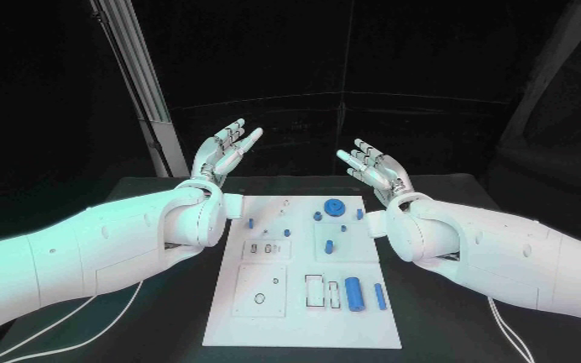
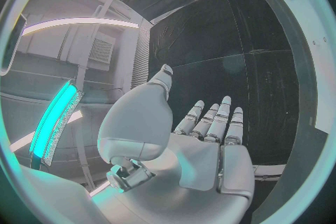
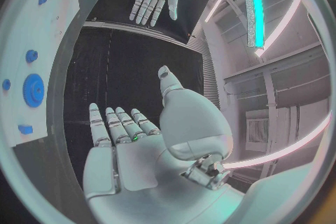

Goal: Assemble the parts on the task board

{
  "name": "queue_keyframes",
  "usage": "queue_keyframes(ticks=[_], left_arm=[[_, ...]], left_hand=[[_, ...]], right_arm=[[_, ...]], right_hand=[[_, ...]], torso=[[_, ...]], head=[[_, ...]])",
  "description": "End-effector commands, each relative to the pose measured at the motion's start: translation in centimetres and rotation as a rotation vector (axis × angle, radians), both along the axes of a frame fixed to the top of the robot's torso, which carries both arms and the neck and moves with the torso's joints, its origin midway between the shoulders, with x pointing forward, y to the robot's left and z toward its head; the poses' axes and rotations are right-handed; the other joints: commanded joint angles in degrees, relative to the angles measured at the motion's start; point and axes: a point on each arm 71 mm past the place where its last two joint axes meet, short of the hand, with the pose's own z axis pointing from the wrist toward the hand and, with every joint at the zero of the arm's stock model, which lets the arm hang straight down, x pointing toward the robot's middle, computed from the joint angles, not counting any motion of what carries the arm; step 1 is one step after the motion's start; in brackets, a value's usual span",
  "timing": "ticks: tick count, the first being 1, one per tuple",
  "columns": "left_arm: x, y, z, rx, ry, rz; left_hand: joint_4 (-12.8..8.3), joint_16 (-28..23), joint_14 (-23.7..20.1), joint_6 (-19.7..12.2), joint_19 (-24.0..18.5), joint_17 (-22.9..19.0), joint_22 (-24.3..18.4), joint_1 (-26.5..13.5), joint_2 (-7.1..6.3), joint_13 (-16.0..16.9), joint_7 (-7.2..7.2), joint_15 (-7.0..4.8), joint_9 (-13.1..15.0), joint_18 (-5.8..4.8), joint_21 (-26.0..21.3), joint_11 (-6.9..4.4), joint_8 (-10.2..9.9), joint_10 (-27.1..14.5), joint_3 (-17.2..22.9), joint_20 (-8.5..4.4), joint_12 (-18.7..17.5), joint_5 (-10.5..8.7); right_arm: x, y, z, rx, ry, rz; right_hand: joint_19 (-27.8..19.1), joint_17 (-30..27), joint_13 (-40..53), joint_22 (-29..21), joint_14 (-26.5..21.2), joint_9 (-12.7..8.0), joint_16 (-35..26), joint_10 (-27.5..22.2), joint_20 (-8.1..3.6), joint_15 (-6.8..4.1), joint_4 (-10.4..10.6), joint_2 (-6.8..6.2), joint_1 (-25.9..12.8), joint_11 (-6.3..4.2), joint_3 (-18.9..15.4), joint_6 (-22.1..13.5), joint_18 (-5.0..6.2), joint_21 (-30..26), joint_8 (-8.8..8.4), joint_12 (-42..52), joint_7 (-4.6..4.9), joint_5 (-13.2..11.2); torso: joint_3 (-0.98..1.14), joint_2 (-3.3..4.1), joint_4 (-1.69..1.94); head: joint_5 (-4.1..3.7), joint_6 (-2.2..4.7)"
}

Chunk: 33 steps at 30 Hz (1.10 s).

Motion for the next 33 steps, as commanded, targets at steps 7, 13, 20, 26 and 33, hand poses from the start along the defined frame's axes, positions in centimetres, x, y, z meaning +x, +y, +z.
queue_keyframes(ticks=[7, 13, 20, 26, 33], left_arm=[[0.2, -0.2, 1.0, -0.096, -0.098, -0.063], [0.5, 0.8, 0.8, -0.112, -0.088, -0.062], [0.3, 1.4, 0.9, -0.11, -0.098, -0.052], [-0.1, 2.2, 1.1, -0.092, -0.124, -0.082], [-1.3, 2.4, 1.5, -0.094, -0.121, -0.129]], left_hand=[[0.8, 0.4, 1.1, 0.9, 0.2, 0.2, 0.2, 2.8, 0.15, 0.1, 6.59, 0.55, 0.2, 1.26, 0.3, 0.74, 0.4, 0.6, 0.1, 0.92, 0.4, 0.44], [0.9, 0.6, 1.8, 1.6, 0.5, 0.4, 0.3, 3.3, 0.34, 0.2, 7.14, 0.85, 0.3, 1.08, 0.5, 1.31, 0.6, 1.4, 0.4, 0.97, 0.5, 0.44], [0.5, 4.3, 14.5, 7.4, 5.7, 2.2, 1.3, 5.1, 1.39, 1.2, 8.65, 1.67, 0.9, 0.26, 2.2, 3.06, 1.8, 11.5, 1.1, 1.02, 2.5, 0.46], [-0.8, 8.2, 24.7, 16.3, 28.1, 3.4, 5.5, 6.8, 1.24, 2.5, 8.23, -0.82, 1.7, 2.67, 10.5, 1.68, 3.4, 28.9, 0.6, 0.69, 5.9, 0.41], [-2.8, 9.6, 31.4, 29.2, 34.8, 3.5, 5.7, 8.7, 1.51, 2.4, 7.05, -2.82, 2.5, 4.2, 12.5, -0.16, 5.5, 36.8, -0.1, 0.41, 7.6, 0.4]], right_arm=[[0.5, 1.6, -0.1, -0.041, 0.014, 0.29], [1.3, -0.5, 0.2, -0.181, -0.105, 0.195], [1.6, -1.2, 0.4, -0.226, -0.157, 0.164], [1.5, -1.6, 0.6, -0.285, -0.199, 0.179], [1.7, -1.8, 1.7, -0.443, -0.275, 0.241]], right_hand=[[1.6, 0.5, 0.5, 0.3, 5.8, 0.7, 0.8, 5.5, 1.01, 1.06, -3.5, 1.12, 7.8, 1.1, 0.2, 6.3, 0.75, 0.8, 0.83, 0.7, 6.9, -0.8], [7.7, 1.3, 1.3, 1.2, 17.1, 1.6, 2.4, 17.1, 1.0, 2.59, -6.6, 2.19, 11.3, 3.05, 1.6, 17.0, 2.67, 2.5, 2.23, 2.0, 7.78, -0.3], [23.2, 2.3, 2.3, 3.6, 36.8, 2.4, 5.2, 36.5, 0.88, 0.17, -9.6, 2.4, 13.4, 1.2, 3.0, 30.9, 5.65, 8.3, 3.62, 4.6, 7.23, -0.4], [28.3, 2.3, 2.2, 4.1, 44.2, 2.7, 6.1, 42.0, 0.37, -1.81, -11.8, 2.84, 14.2, -0.21, 4.3, 40.4, 7.0, 10.9, 4.05, 5.2, 6.53, -0.6], [34.4, 2.5, 2.1, 5.1, 52.6, 2.7, 6.9, 48.0, -2.31, -4.4, -14.8, 2.85, 13.3, -1.93, 5.9, 45.7, 7.04, 14.6, 4.17, 4.6, 5.49, -0.3]], torso=[[-0.01, 0.02, -0.02], [0.06, 0.11, -0.18], [0.01, 0.18, -0.18], [0.05, 0.68, -0.52], [-0.03, 2.17, -0.4]], head=[[0.0, -0.01], [-0.03, -1.05], [-0.17, -1.22], [-0.07, -1.26], [-0.39, -0.89]])
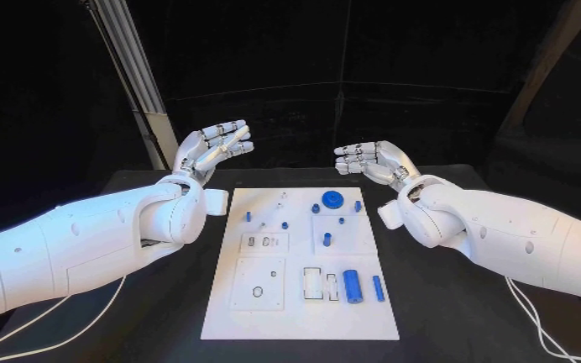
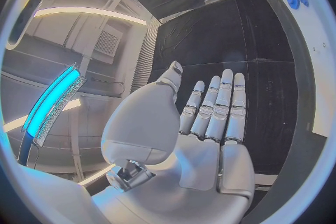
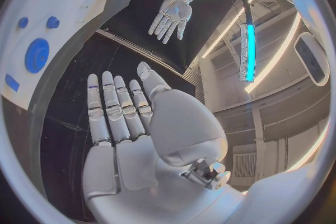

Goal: Assemble the parts on the task board

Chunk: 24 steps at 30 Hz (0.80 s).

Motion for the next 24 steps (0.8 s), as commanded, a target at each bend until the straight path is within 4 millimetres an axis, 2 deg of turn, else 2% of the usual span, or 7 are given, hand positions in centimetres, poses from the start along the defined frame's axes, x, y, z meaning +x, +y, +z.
queue_keyframes(ticks=[1, 5, 8, 12, 16, 21, 24], left_arm=[[-0.8, -0.6, 1.0, -0.021, -0.103, -0.066], [-1.5, -1.1, 1.2, -0.039, -0.09, -0.102], [-1.9, -1.4, 1.2, -0.053, -0.083, -0.121], [-2.4, -1.7, 1.3, -0.071, -0.069, -0.137], [-2.6, -2.2, 1.4, -0.082, -0.062, -0.154], [-3.1, -2.9, 1.5, -0.099, -0.054, -0.184], [-3.3, -3.3, 1.5, -0.114, -0.05, -0.21]], left_hand=[[-0.8, 0.9, 2.8, 5.5, 2.4, 0.2, 0.2, 0.9, 0.16, 0.1, 4.15, -0.82, 0.4, 1.25, 0.8, -0.76, 1.0, 3.1, -0.1, -0.34, 0.9, 0.22], [-1.2, 0.9, 4.1, 6.5, 3.7, 0.0, 0.0, 1.0, 0.38, -0.1, 4.07, -1.12, 0.1, 1.25, 0.8, -0.92, 0.8, 4.2, -0.3, -0.64, 0.8, 0.21], [-1.4, 0.7, 4.5, 6.9, 4.1, -0.1, -0.2, 1.0, 0.54, -0.2, 3.99, -1.22, 0.0, 1.25, 0.7, -1.01, 0.7, 4.6, -0.4, -0.75, 0.6, 0.21], [-1.5, 0.7, 4.7, 7.1, 4.3, -0.1, -0.3, 1.0, 0.62, -0.2, 3.93, -1.27, -0.1, 1.24, 0.7, -1.07, 0.6, 4.9, -0.5, -0.8, 0.6, 0.21], [-1.5, 0.6, 4.8, 7.1, 4.4, -0.1, -0.3, 1.0, 0.64, -0.2, 3.92, -1.28, -0.1, 1.24, 0.7, -1.08, 0.6, 4.9, -0.5, -0.81, 0.5, 0.21], [-1.5, 0.6, 4.8, 7.2, 4.4, -0.1, -0.3, 1.0, 0.65, -0.2, 3.92, -1.28, -0.1, 1.24, 0.6, -1.08, 0.6, 4.9, -0.5, -0.82, 0.5, 0.21], [-1.6, 0.5, 4.8, 7.1, 4.4, -0.2, -0.4, 1.0, 0.63, -0.2, 3.96, -1.26, -0.1, 1.21, 0.5, -1.06, 0.5, 4.9, -0.6, -0.82, 0.4, 0.21]], right_arm=[[0.0, 0.4, 0.8, -0.178, -0.097, 0.065], [0.8, 0.1, 1.8, -0.304, -0.148, 0.057], [1.4, 0.0, 2.4, -0.42, -0.193, 0.066], [1.8, 0.8, 2.9, -0.6, -0.269, 0.114], [1.7, 1.8, 3.0, -0.727, -0.323, 0.158], [1.5, 3.0, 2.9, -0.853, -0.368, 0.191], [1.5, 3.5, 2.9, -0.903, -0.383, 0.197]], right_hand=[[8.1, 0.3, 0.1, 1.4, 11.4, 0.2, 1.1, 8.6, -2.65, -3.06, -3.5, 0.09, 0.1, -1.93, 1.8, 8.3, 1.68, 4.6, 0.37, -0.2, 1.37, -0.1], [10.1, 0.6, 0.2, 2.1, 14.5, 0.2, 1.6, 10.1, -3.66, -3.85, -3.4, -0.07, 0.0, -2.44, 2.1, 9.5, 1.68, 6.4, 0.23, -0.7, 1.16, -0.5], [12.7, 0.8, 0.2, 3.5, 17.1, 0.2, 1.9, 11.7, -4.95, -4.77, -3.5, -1.07, 0.5, -2.99, 2.2, 10.4, 1.6, 9.3, 0.01, -1.1, 0.73, -0.4], [18.1, 1.9, 0.2, 8.0, 25.0, 0.3, 4.9, 14.2, -8.01, -7.41, -3.5, -3.0, 2.3, -4.2, 2.2, 12.3, 1.44, 17.5, 0.04, -1.7, -0.44, 1.6], [20.0, 5.3, 0.2, 11.9, 32.7, 0.2, 11.5, 16.3, -10.21, -8.89, -3.3, -3.86, 1.9, -5.6, 2.2, 13.3, 1.45, 24.0, -0.24, -2.0, -1.05, 3.1], [19.1, 10.6, 0.2, 15.5, 32.2, 0.2, 19.5, 17.7, -10.59, -9.5, -3.3, -4.13, 0.3, -6.08, 2.8, 13.5, 1.38, 29.7, -0.87, -2.3, -1.53, 2.1], [19.2, 12.8, 0.3, 16.7, 32.4, 0.2, 23.0, 17.8, -10.59, -9.39, -3.2, -4.39, -0.5, -6.15, 2.9, 13.3, 1.48, 31.7, -0.95, -2.2, -1.62, 1.8]], torso=[[-0.05, 1.32, 0.21], [-0.02, 2.22, 0.66], [-0.07, 3.07, 1.0], [-0.16, 4.41, 1.15], [-0.26, 5.35, 1.31], [-0.22, 6.35, 1.48], [-0.28, 6.82, 1.66]], head=[[-0.39, 0.29], [-0.83, 0.75], [-1.09, 0.87], [-1.43, 1.1], [-1.81, 1.34], [-2.39, 1.56], [-2.72, 1.85]])
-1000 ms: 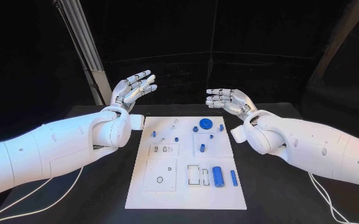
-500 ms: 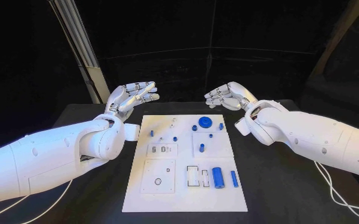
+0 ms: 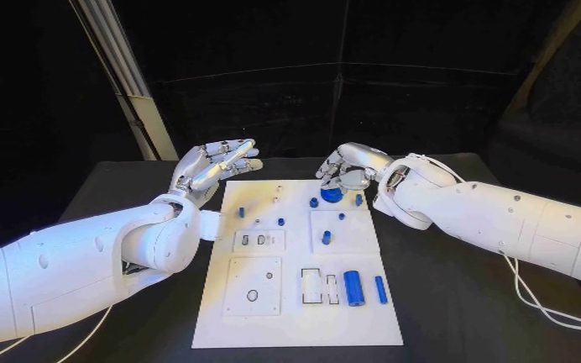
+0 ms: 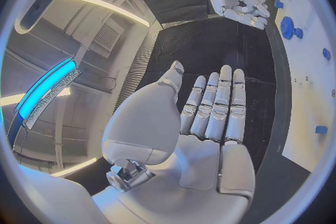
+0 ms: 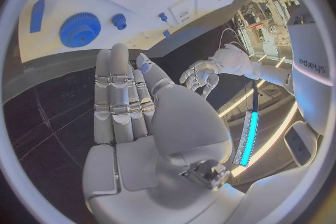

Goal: Assemble the parts on the task board

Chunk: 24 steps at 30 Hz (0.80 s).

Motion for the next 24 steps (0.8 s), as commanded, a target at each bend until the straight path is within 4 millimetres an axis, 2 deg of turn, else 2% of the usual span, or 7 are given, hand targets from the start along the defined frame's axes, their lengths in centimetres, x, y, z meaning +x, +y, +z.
queue_keyframes(ticks=[1, 6, 8, 16, 18, 21, 24], left_arm=[[-0.3, -0.5, 0.6, -0.047, -0.05, -0.045], [-0.5, -0.9, 0.6, -0.058, -0.043, -0.068], [-0.5, -0.9, 0.6, -0.061, -0.041, -0.073], [-0.5, -0.8, 0.5, -0.063, -0.034, -0.081], [-0.5, -0.8, 0.5, -0.062, -0.033, -0.081], [-0.5, -0.8, 0.5, -0.061, -0.03, -0.082], [-0.5, -0.8, 0.4, -0.061, -0.026, -0.084]], left_hand=[[-0.3, -0.3, 0.3, 0.4, 0.3, -0.1, -0.1, 0.3, 0.0, -0.1, 2.05, 0.16, -0.1, 0.33, -0.1, 0.12, -0.4, 0.5, -0.1, -0.08, -0.4, 0.21], [-0.4, -0.5, 0.3, 0.4, 0.4, -0.2, -0.2, 0.3, -0.01, -0.1, 2.1, 0.2, -0.2, 0.3, -0.2, 0.17, -0.6, 0.4, -0.2, -0.08, -0.5, 0.21], [-0.4, -0.6, 0.3, 0.3, 0.4, -0.2, -0.3, 0.2, -0.05, -0.1, 2.14, 0.23, -0.2, 0.28, -0.3, 0.21, -0.7, 0.4, -0.3, -0.07, -0.7, 0.21], [-0.4, -0.6, 0.3, 0.3, 0.4, -0.2, -0.3, 0.2, -0.05, -0.2, 2.16, 0.24, -0.2, 0.28, -0.3, 0.22, -0.7, 0.4, -0.4, -0.07, -0.7, 0.21], [-0.4, -0.7, 0.3, 0.3, 0.4, -0.3, -0.3, 0.2, -0.05, -0.2, 2.17, 0.24, -0.2, 0.28, -0.3, 0.23, -0.7, 0.4, -0.4, -0.07, -0.7, 0.21], [-0.5, -0.7, 0.3, 0.3, 0.4, -0.3, -0.3, 0.2, -0.03, -0.2, 2.19, 0.26, -0.2, 0.27, -0.4, 0.25, -0.8, 0.3, -0.4, -0.06, -0.8, 0.22], [-0.5, -0.8, 0.3, 0.2, 0.4, -0.3, -0.4, 0.2, 0.0, -0.2, 2.21, 0.27, -0.3, 0.27, -0.4, 0.26, -0.8, 0.3, -0.4, -0.06, -0.8, 0.22]], right_arm=[[0.0, 0.5, -0.2, -0.184, -0.055, 0.008], [0.1, 1.1, -0.5, -0.263, -0.057, -0.004], [0.1, 1.2, -0.6, -0.281, -0.053, -0.004], [0.1, 2.2, -0.8, -0.313, -0.049, 0.01], [0.1, 2.4, -0.8, -0.317, -0.05, 0.013], [0.1, 2.6, -0.8, -0.321, -0.048, 0.02], [0.1, 2.8, -0.9, -0.329, -0.04, 0.029]], right_hand=[[-0.3, 2.1, 0.1, 1.0, 2.5, 0.0, 3.3, 0.3, -0.01, -0.32, 0.1, -0.05, -0.9, -0.02, 0.4, 0.0, 0.61, 1.8, -0.27, -0.3, -0.16, -0.4], [-0.3, 5.1, -0.1, 2.3, 1.8, -0.2, 7.8, -4.1, 0.48, 0.32, 0.1, -1.81, -2.1, 1.08, -0.2, -3.3, 0.54, 4.0, -0.45, -0.4, 0.55, -1.0], [-0.4, 6.0, 0.0, 2.6, 1.5, -0.1, 8.9, -5.3, 0.69, 0.52, 0.2, -1.92, -1.9, 1.31, -0.3, -3.6, 0.64, 4.6, -0.29, -0.2, 0.71, -1.0], [-0.5, 9.2, 0.1, 3.8, 1.1, 0.0, 13.7, -5.6, 1.02, 0.64, 0.4, -1.6, -2.0, 1.38, -0.3, -3.4, 0.7, 6.8, -0.15, 0.3, 0.83, -0.9], [-0.4, 14.5, 0.1, 4.3, 1.4, 0.0, 18.7, -5.8, 1.11, 0.71, 0.4, -1.44, -2.0, 1.47, -0.1, -3.6, 0.71, 7.9, -0.18, 0.3, 0.87, -0.9], [-0.4, 17.3, 0.1, 4.8, 1.3, 0.0, 21.4, -5.9, 1.19, 0.68, 0.4, -1.01, -1.8, 1.47, 0.2, -3.6, 0.72, 8.7, -0.17, 0.3, 0.88, -0.9], [-0.3, 22.4, 0.0, 5.5, 1.5, 0.0, 26.3, -5.8, 1.23, 0.57, 0.2, -0.08, -1.4, 1.37, 1.5, -3.3, 0.75, 10.1, -0.12, 0.3, 0.74, -2.7]], torso=[[-0.04, 1.05, 0.31], [-0.12, 1.57, 0.65], [-0.13, 1.69, 0.79], [-0.14, 2.07, 0.77], [-0.11, 2.08, 0.73], [-0.13, 2.04, 0.73], [-0.18, 2.04, 0.79]], head=[[-0.4, 0.22], [-0.73, 0.19], [-0.9, 0.2], [-1.0, 0.32], [-0.97, 0.33], [-1.0, 0.18], [-0.99, -0.02]])
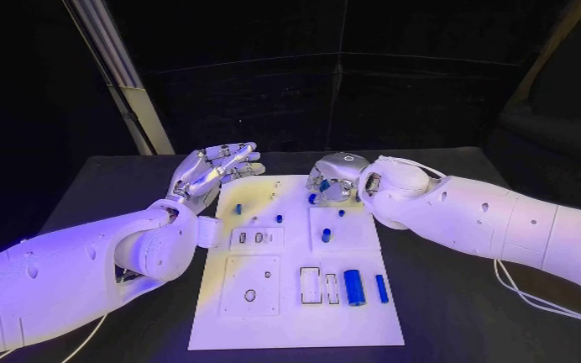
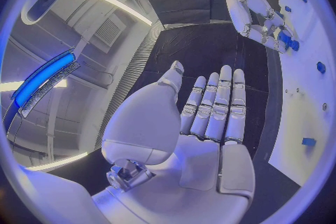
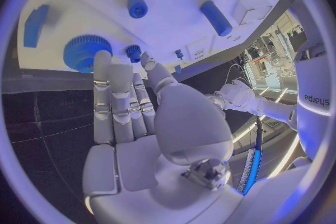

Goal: Assemble the parts on the task board

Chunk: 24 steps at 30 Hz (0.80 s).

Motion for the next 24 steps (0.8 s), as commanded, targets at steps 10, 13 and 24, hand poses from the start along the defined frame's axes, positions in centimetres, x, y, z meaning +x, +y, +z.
queue_keyframes(ticks=[10, 13, 24], left_arm=[[0.03, 0.08, 0.25, -0.017, -0.023, -0.011], [0.0, 0.23, 0.26, -0.015, -0.022, -0.007], [0.02, 0.33, 0.23, -0.011, -0.019, -0.004]], left_hand=[[-0.3, -0.5, 0.3, 0.2, 0.5, -0.1, -0.2, 0.2, 0.3, -0.1, 2.26, 0.3, -0.1, 0.27, -0.3, 0.3, -0.5, 0.3, -0.1, -0.04, -0.5, 0.22], [-0.4, -0.5, 0.3, 0.2, 0.5, -0.2, -0.2, 0.3, 0.42, -0.1, 2.26, 0.3, -0.1, 0.28, -0.4, 0.3, -0.5, 0.3, 0.0, -0.04, -0.5, 0.22], [-0.4, -0.6, 0.3, 0.2, 0.6, -0.2, -0.3, 0.3, 0.59, -0.1, 2.26, 0.3, -0.1, 0.28, -0.4, 0.31, -0.6, 0.3, 0.0, -0.03, -0.6, 0.22]], right_arm=[[0.23, 0.23, -0.34, -0.067, 0.025, 0.005], [0.23, 0.2, -0.36, -0.072, 0.027, 0.003], [0.32, 0.22, -0.58, -0.089, 0.046, 0.002]], right_hand=[[0.4, 13.0, -0.1, 4.6, 1.4, 0.0, 12.3, -0.1, 0.78, 0.29, -0.1, 1.03, -0.6, -0.13, 4.6, 0.5, 0.4, 5.6, 0.17, 0.1, -0.12, -2.1], [0.8, 14.5, -0.1, 6.0, 1.5, 0.0, 13.7, 0.0, 0.81, 0.28, 0.0, 1.17, -0.7, -0.18, 5.5, 0.7, 0.22, 6.7, 0.21, 0.1, -0.2, -2.2], [0.8, 16.5, -0.1, 8.1, 1.1, 0.0, 15.9, 0.5, 0.89, 0.25, 0.2, 0.79, -1.6, -0.34, 8.0, 1.4, 0.0, 8.8, 0.24, 0.1, -0.36, -2.7]], torso=[[0.02, 0.11, 0.26], [0.01, 0.25, 0.17], [0.03, 0.26, 0.1]], head=[[0.38, -1.0], [0.46, -1.04], [0.49, -1.52]])
